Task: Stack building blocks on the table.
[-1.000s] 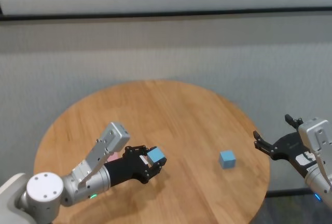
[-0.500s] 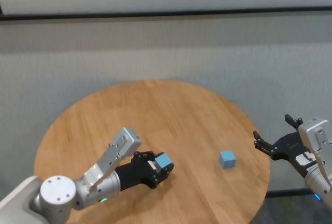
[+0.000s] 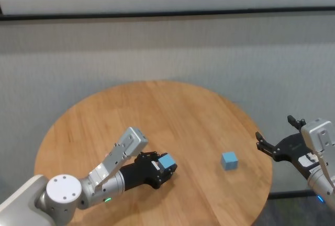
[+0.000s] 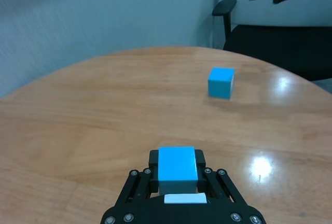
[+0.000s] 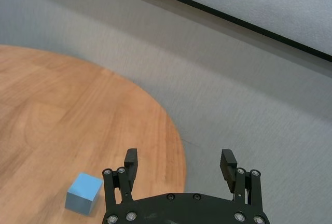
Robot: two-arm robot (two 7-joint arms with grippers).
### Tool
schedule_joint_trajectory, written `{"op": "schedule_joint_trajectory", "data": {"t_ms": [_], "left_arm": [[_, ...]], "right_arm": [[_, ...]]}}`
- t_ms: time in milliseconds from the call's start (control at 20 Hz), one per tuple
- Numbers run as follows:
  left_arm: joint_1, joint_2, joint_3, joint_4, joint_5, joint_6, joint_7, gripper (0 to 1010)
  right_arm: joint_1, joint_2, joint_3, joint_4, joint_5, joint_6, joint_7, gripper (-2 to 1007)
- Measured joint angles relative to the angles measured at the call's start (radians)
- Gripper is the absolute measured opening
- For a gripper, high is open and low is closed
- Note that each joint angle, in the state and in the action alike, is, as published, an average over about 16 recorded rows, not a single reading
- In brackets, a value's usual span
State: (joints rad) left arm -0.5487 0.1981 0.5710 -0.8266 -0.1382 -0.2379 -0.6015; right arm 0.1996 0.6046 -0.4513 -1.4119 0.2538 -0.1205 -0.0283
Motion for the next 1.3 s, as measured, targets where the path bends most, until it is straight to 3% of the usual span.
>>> {"op": "schedule_joint_trajectory", "data": {"t_ms": [950,1300], "left_arm": [[-0.018,-0.013,-0.006,0.04,0.038,0.002,-0.001,400],[-0.019,-0.011,-0.008,0.037,0.042,0.012,-0.003,500]], "right_arm": [[0.0,0.0,0.0,0.0,0.0,0.0,0.0,1004],[0.0,0.0,0.0,0.0,0.0,0.0,0.0,1005]]}}
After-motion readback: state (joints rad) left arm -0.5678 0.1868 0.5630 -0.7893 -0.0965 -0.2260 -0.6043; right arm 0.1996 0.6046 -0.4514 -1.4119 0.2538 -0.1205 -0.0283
